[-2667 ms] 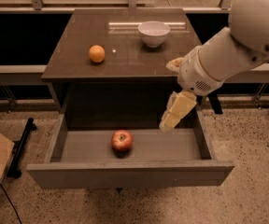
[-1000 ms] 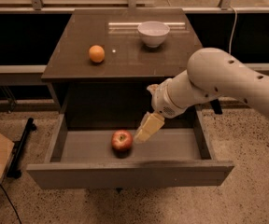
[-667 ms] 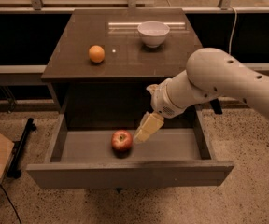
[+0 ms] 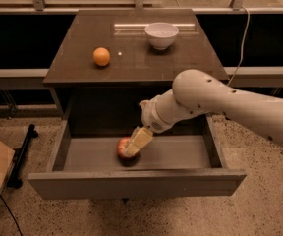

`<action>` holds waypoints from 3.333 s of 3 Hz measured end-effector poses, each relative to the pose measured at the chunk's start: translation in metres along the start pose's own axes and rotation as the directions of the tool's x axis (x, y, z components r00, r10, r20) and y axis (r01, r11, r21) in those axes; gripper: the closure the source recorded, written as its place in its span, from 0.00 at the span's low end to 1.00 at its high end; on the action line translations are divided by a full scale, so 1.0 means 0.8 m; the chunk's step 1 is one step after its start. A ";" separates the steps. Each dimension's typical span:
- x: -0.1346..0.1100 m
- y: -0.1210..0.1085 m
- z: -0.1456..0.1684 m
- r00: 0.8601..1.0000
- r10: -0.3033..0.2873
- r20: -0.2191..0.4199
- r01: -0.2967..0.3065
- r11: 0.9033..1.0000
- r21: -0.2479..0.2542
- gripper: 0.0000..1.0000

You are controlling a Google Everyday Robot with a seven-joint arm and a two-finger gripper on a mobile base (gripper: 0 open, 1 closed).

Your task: Pick apple from top drawer and place on counter

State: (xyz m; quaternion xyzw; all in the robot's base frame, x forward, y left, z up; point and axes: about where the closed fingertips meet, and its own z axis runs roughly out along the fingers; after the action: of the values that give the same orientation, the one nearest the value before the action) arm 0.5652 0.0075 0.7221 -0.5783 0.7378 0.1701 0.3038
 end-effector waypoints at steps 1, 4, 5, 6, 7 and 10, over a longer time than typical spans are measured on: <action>0.004 -0.001 0.046 0.999 0.028 0.019 -0.027 0.999 -0.031 0.00; 0.046 0.007 0.134 0.987 0.160 0.007 -0.159 0.982 -0.098 0.28; 0.055 0.009 0.133 0.985 0.175 -0.007 -0.174 0.980 -0.092 0.50; 0.051 0.007 0.108 0.985 0.174 -0.003 -0.174 0.982 -0.074 0.83; 0.032 -0.002 0.062 0.990 0.141 0.013 -0.140 0.988 -0.071 1.00; -0.042 -0.067 -0.130 1.000 -0.024 0.002 0.024 0.999 0.042 1.00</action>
Offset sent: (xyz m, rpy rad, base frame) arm 0.0279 0.0448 -0.0970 0.0926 0.1344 -0.0396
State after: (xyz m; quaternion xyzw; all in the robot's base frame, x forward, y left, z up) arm 0.5954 -0.0445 0.8279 -0.5805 0.7338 0.1516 0.3187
